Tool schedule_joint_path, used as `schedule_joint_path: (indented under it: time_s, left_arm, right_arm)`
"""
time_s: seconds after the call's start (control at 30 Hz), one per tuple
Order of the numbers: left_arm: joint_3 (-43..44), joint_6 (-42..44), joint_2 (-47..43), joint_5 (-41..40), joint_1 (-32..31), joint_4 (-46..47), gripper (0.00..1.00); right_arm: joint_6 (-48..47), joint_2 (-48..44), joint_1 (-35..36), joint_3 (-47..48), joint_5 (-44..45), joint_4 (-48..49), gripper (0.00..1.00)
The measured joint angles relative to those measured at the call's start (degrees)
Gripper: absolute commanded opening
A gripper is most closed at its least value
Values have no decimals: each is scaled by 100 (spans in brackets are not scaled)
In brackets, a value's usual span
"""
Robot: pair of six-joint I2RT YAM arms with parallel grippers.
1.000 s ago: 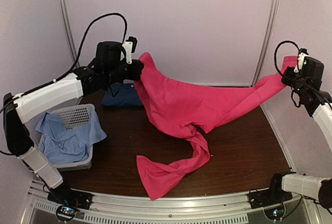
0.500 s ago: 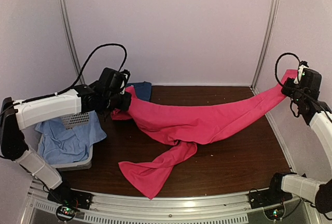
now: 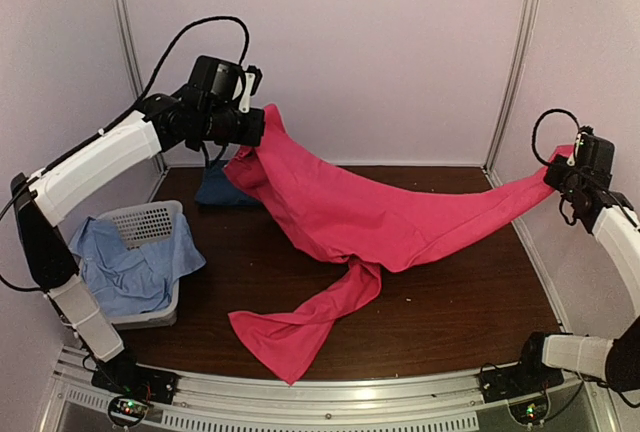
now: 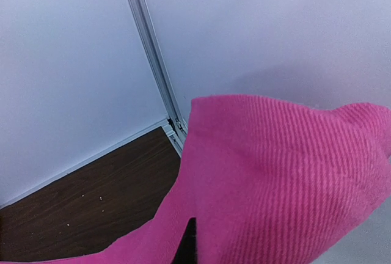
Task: Fold and stack the mixed laundry pile
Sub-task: Flatten out the crumpled trousers at the center of the board.
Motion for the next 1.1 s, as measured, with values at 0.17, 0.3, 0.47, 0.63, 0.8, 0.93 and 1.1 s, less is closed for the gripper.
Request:
schedule_joint_path:
  time_s: [0.17,0.3,0.47,0.63,0.8,0.93,1.1]
  left_arm:
    - [363,9,114,22,42,-315,0]
    - [221,11,87,168,52,-330,0]
    - [-308,4,-136,190,109,-466,0]
    - [-640,-63,-448,361,612,-575,0]
    - [-887,-48,-850,468,1056,-612,0]
    - [-938,66,-1032,778,1106,-595,0]
    - [-555,199,-859,1635,1104,-627,0]
  right_arm:
    - [98,0,-173,0,-44,42,0]
    - [212,-9,-199,-15,-369,74,0]
    - [522,-9,-188,-387,-1740,358,0]
    - [807,267,321,-1001,-2966,466,0]
    - [863,564,1513,-1213,-3602,387,0]
    - [817,772,2280,-1296,-3895,350,57]
    - [640,1058,2457,-1294,-3499,-116,100]
